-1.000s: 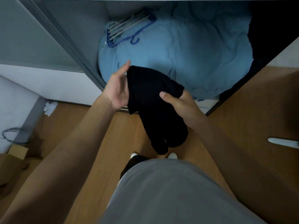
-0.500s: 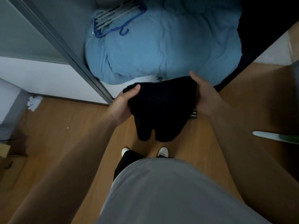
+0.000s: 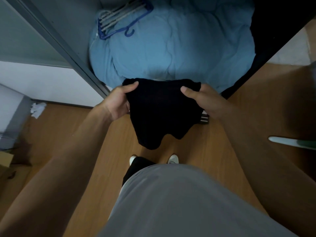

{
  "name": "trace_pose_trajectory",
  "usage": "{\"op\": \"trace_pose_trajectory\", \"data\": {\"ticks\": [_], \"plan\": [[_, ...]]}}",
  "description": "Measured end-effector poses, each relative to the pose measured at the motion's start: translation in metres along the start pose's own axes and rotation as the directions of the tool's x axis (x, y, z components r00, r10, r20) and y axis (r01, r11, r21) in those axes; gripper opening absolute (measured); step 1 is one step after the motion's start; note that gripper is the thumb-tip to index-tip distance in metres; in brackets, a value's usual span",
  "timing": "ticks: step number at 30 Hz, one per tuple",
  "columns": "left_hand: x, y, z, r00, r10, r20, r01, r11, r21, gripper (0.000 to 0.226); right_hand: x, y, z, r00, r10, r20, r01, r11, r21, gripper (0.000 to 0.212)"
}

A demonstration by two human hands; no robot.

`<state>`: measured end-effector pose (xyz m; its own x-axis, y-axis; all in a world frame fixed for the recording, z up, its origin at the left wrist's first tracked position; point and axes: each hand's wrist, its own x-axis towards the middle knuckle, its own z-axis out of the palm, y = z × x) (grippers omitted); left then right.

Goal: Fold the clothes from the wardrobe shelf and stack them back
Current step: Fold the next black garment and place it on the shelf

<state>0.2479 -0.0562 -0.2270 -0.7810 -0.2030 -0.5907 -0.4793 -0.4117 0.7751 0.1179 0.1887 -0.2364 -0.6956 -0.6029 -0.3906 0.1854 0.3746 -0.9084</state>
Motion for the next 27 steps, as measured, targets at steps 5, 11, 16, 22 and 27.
{"op": "trace_pose_trajectory", "data": {"ticks": [5,11,16,22,27], "plan": [[0.002,-0.003,0.011,0.999,0.047,-0.015,-0.049,0.976,-0.212,0.048,0.004,-0.014,-0.004,0.986,0.074,-0.15,-0.039,0.973,0.227,0.027],[-0.003,-0.007,0.013,0.983,0.078,0.168,-0.065,0.994,-0.084,0.056,0.004,-0.009,-0.001,0.981,0.193,0.006,-0.162,0.803,0.574,0.033],[0.002,-0.009,0.019,0.995,0.099,0.034,-0.095,0.991,-0.099,0.049,0.001,0.002,-0.007,0.978,0.108,0.181,-0.167,0.921,0.351,0.026],[0.002,-0.016,0.017,0.98,0.188,0.06,-0.179,0.976,-0.126,0.049,0.008,0.003,-0.003,0.977,0.207,-0.05,-0.171,0.903,0.395,0.04],[0.004,-0.012,0.017,0.977,0.209,0.033,-0.2,0.963,-0.179,0.057,0.009,-0.006,-0.005,0.967,0.153,-0.201,-0.06,0.912,0.406,0.053]]}}
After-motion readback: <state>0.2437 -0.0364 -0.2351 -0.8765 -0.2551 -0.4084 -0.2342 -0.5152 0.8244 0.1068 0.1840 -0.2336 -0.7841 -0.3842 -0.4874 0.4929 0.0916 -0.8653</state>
